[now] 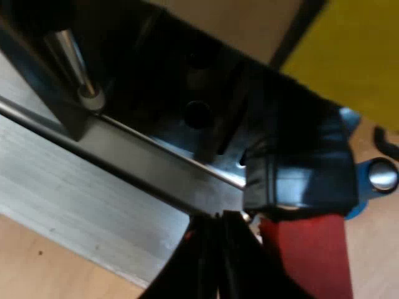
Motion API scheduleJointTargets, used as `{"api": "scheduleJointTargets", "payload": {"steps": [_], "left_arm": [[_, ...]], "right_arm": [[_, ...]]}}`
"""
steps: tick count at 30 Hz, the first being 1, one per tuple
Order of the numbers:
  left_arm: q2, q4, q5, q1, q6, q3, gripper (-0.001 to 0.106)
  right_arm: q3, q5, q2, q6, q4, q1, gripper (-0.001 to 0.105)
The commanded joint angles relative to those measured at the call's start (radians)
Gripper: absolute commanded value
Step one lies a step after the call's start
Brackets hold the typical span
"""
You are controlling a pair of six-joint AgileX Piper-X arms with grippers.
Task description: Put the handle in the coffee machine
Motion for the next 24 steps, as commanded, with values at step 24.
{"api": "scheduleJointTargets", "payload": {"steps": [24], "left_arm": [[-0.016, 0.122, 0.122, -0.065, -0.059, 0.004, 0.0]], "right_arm": [[-0.026, -0.039, -0.084, -0.029, -0.038, 0.02, 0.032]]}}
